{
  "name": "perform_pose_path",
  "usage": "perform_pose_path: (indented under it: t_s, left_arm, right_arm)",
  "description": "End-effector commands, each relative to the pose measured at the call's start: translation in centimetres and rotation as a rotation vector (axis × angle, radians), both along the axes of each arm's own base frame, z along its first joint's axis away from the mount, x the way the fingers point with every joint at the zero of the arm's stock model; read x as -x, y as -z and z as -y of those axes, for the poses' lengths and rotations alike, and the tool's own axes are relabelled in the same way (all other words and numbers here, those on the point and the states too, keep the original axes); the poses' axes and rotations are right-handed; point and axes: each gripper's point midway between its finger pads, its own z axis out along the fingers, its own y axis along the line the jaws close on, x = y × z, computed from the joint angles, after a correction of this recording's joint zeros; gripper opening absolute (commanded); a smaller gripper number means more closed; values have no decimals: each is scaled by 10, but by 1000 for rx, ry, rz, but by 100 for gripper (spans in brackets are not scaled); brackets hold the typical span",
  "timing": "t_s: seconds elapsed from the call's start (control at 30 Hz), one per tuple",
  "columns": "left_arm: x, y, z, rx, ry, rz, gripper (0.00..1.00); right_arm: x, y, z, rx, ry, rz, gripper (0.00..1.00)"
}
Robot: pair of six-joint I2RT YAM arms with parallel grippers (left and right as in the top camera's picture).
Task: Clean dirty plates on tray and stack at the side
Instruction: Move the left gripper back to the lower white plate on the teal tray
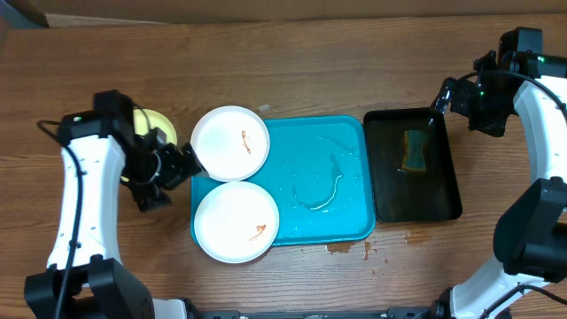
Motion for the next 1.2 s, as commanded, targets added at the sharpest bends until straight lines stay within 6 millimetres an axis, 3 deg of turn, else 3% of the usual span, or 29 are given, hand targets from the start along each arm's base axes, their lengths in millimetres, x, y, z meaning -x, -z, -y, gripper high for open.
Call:
perform_pose_path:
  t_s: [0.0, 0.33, 0.6, 0.83, 1.0, 1.07, 1.17]
  left_arm:
    - [23, 2, 2, -116, 47, -66, 94]
    - [81, 26, 20, -167, 78, -197, 90]
    - [101, 50, 12, -229, -44, -197, 88]
    - [110, 87, 12, -233, -89, -215, 75]
    - [116, 98, 13, -231, -117, -230, 70]
    - [115, 99, 13, -231, -117, -222, 64]
    - [112, 104, 13, -230, -120, -204, 45]
  right_arm:
    - [-3, -16, 0, 6, -1, 47, 100]
    - [-3, -16, 0, 6, -1, 47, 100]
    - [-3, -16, 0, 6, -1, 47, 100]
    - [-3, -16, 0, 6, -1, 47, 100]
    - [-3, -16, 0, 6, -1, 47, 100]
    - [-3, -16, 0, 6, -1, 47, 100]
    - [-3, -16, 0, 6, -1, 47, 100]
